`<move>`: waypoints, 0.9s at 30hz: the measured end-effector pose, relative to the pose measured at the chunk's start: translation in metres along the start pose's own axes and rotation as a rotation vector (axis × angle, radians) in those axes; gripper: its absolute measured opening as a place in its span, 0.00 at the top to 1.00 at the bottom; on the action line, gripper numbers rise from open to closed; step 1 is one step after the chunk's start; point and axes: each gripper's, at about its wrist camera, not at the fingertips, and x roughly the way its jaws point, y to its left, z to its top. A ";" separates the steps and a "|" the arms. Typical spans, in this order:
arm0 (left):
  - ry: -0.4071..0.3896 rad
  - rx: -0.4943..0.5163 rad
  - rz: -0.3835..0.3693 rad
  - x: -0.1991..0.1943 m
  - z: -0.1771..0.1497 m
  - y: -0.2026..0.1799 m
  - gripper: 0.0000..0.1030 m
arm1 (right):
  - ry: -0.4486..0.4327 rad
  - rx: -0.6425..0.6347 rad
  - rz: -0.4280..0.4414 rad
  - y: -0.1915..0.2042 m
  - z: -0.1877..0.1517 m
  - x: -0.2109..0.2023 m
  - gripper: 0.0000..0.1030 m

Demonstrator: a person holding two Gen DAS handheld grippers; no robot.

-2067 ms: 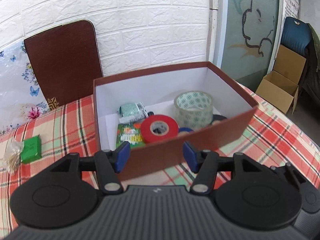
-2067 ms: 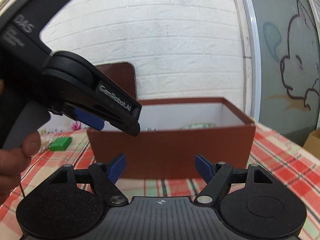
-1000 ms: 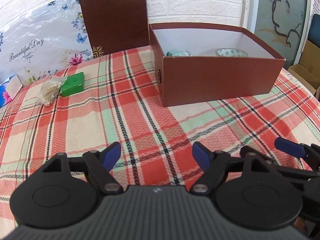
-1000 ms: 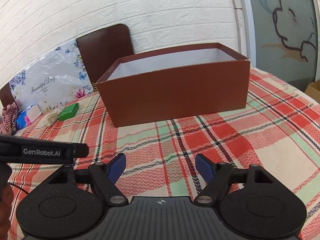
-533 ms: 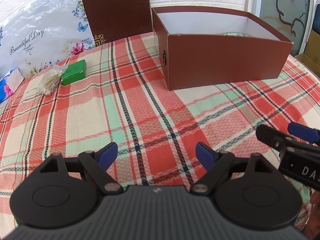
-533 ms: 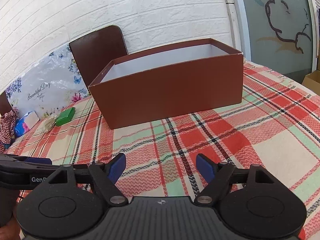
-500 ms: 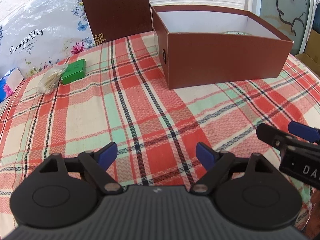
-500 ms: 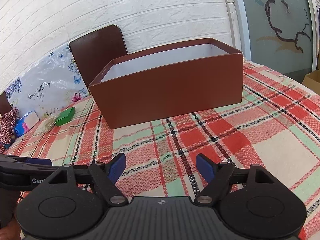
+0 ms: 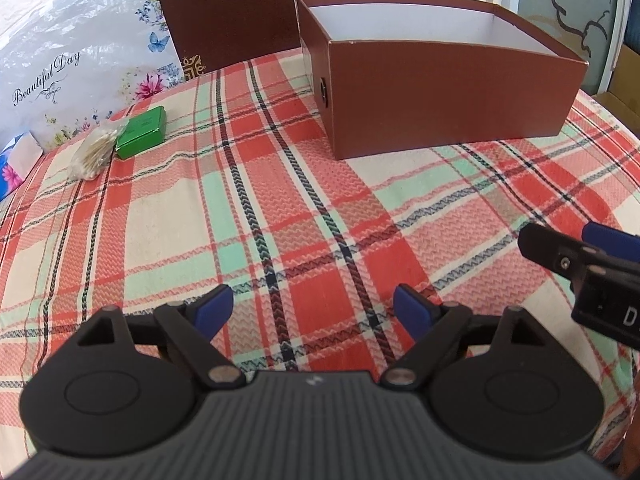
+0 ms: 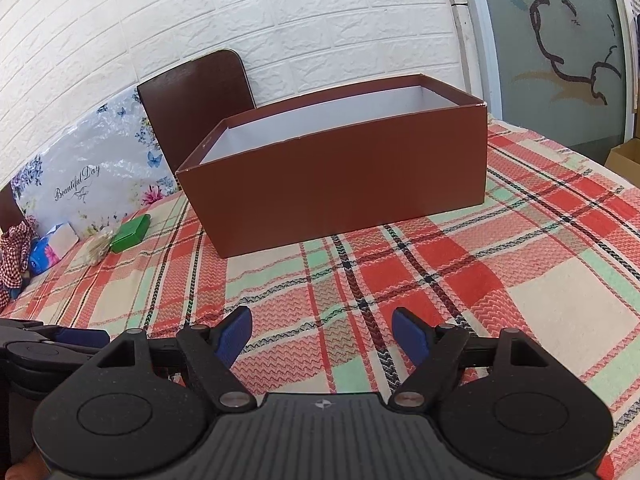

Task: Organize objects
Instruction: 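Move the left gripper back over the table toward the small green box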

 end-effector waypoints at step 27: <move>0.006 -0.042 0.006 0.008 -0.006 0.020 0.11 | 0.020 -0.055 -0.001 0.014 -0.003 0.004 0.26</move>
